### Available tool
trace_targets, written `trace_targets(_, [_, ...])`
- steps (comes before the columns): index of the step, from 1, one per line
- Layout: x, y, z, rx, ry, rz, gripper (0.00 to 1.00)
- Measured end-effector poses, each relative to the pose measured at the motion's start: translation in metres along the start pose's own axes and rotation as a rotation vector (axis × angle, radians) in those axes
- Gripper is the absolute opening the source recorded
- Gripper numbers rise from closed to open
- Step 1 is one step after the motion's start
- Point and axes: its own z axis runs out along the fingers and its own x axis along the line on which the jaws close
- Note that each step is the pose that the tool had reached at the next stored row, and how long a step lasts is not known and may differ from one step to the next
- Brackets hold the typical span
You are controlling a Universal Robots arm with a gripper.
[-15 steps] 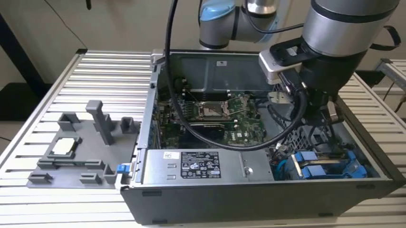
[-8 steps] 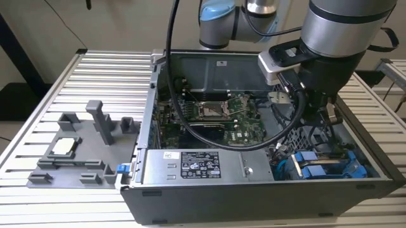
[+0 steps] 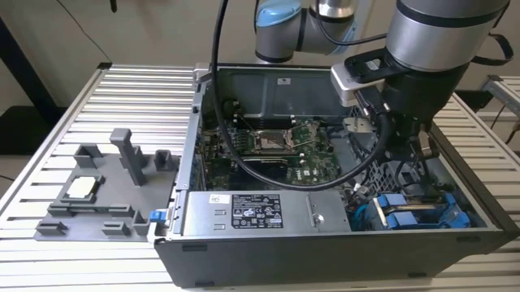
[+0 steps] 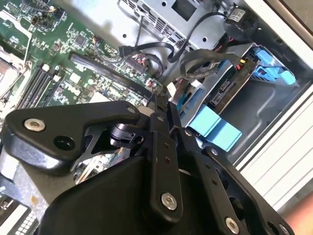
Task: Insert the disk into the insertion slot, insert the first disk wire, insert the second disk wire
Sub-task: 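Insert the first disk wire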
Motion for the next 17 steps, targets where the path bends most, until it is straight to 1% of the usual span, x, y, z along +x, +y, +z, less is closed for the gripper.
trace_targets(3, [0.0001,0.0001,0.0006,0.0001,0.0036,0.003,0.16])
trace_targets(5, [0.0019,0.0000,0.0007,0.0001,0.0043,0.004,0.16])
trace_targets(8, [0.0089,-0.0015,0.0008,-0.0038,0.0038,0.004,0.16])
trace_targets(12, [0.0186,-0.0022,0.0003,-0.0046,0.0050,0.004,0.16])
trace_targets(17, [0.0300,-0.0052,0.0013,-0.0048,0.0058,0.004,0.16])
